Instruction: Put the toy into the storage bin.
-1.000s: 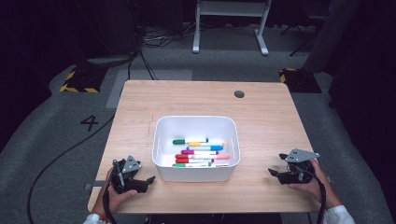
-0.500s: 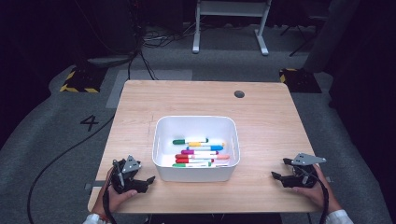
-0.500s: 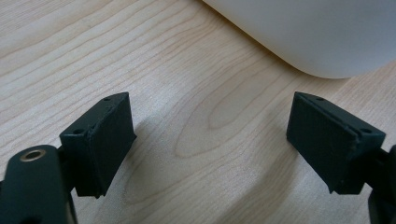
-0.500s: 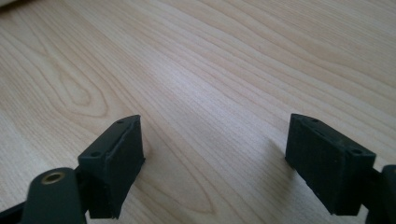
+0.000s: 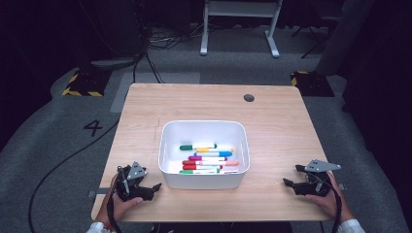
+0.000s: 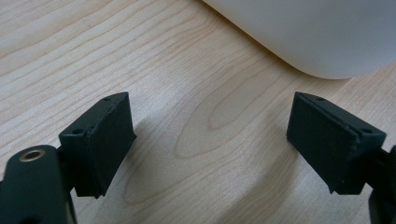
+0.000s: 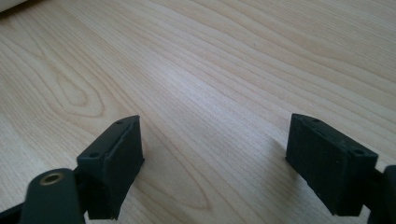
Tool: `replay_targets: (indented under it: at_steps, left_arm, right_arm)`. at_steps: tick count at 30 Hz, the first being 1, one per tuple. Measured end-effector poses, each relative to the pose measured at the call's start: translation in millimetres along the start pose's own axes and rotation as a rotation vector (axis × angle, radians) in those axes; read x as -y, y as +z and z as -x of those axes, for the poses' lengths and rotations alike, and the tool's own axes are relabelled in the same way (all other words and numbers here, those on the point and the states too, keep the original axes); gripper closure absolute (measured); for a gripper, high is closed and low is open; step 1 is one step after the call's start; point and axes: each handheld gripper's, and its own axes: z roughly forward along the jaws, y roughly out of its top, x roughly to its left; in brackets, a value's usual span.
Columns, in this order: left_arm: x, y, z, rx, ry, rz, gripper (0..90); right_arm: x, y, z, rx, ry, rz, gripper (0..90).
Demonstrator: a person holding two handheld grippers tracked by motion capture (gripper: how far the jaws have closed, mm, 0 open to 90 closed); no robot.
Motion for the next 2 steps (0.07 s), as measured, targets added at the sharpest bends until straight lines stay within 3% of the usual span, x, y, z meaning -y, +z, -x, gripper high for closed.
replay_targets:
  at_steps: [2]
  left_arm:
    - [-0.4, -0.3, -0.5, -0.004, 0.006, -0.002, 14.8]
  right_arm:
    - [0.0, 0.0, 0.0, 0.0, -0.001, 0.0, 18.9]
